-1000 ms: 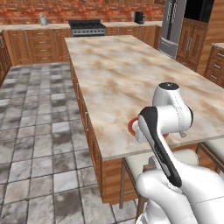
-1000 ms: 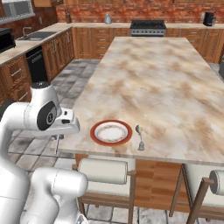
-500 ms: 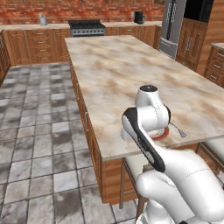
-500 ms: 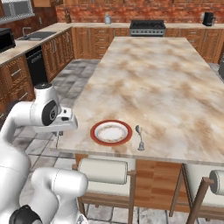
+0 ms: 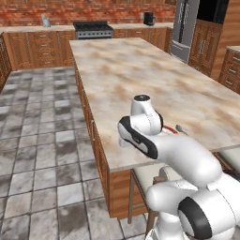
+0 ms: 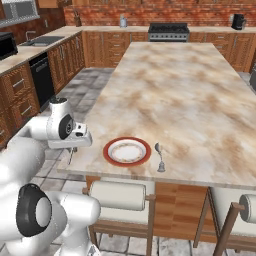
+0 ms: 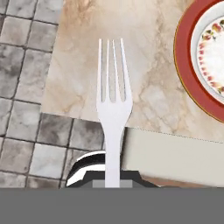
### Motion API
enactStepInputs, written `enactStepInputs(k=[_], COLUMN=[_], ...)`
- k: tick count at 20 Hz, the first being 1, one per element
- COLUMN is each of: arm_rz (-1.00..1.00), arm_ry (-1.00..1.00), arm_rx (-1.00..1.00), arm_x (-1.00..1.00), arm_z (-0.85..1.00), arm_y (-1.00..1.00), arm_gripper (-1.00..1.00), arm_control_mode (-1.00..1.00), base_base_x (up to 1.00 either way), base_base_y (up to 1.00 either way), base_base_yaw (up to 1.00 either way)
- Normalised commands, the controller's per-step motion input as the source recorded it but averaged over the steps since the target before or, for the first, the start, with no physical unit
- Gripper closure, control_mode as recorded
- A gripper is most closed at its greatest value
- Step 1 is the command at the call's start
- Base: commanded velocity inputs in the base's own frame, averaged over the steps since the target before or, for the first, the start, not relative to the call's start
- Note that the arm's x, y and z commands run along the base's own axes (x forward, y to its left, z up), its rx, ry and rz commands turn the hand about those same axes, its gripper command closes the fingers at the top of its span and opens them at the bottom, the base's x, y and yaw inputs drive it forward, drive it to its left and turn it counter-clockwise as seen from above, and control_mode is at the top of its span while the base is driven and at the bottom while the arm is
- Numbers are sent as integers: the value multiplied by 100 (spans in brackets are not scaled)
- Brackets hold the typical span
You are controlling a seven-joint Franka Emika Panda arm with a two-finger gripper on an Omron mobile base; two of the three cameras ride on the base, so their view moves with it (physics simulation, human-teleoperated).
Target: Take the fork and place it on the left side of the plate. Then take the spoon and place it on the right side of the plate. Make sure they're directly next to the plate.
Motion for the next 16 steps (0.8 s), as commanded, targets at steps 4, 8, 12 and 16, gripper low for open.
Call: enactStepInputs(k=[4,8,12,16], arm_rz=[-19,-25,-13,-1], arm_ry=[2,1,0,0], arm_rx=[0,0,0,0], arm_x=[52,37,14,6], arm_z=[-12,-19,-26,-38], arm_y=[0,0,-3,-23], arm_gripper=[100,100,100,100], arm_control_mode=[-100,-100,-100,-100], base_base_x=[0,0,0,0], base_base_y=[0,0,0,0], base_base_yaw=[0,0,0,0])
